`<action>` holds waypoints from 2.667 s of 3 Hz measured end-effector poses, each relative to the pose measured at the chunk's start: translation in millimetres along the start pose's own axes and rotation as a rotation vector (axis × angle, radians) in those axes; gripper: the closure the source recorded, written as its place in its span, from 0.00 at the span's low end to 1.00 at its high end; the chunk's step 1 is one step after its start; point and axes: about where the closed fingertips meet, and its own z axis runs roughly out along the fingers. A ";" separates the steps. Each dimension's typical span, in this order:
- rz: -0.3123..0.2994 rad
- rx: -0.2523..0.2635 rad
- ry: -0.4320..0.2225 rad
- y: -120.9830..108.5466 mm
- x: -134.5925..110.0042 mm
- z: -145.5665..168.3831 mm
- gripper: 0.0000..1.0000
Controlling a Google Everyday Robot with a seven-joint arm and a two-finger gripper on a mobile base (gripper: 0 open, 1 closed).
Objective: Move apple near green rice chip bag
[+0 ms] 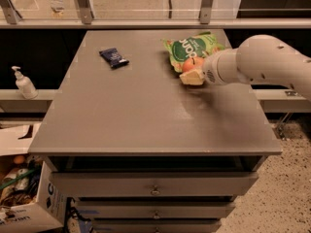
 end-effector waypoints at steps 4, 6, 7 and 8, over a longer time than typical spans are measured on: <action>-0.002 -0.002 -0.001 1.0 -3.4 -1.2 0.00; -0.013 0.028 -0.014 -11.0 -0.3 -18.2 0.00; -0.009 0.015 -0.054 -32.0 6.4 -79.6 0.00; -0.011 0.008 -0.052 -30.4 6.8 -82.6 0.00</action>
Offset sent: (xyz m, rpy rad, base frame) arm 0.0016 0.0155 0.0007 0.0544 -0.0073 0.0105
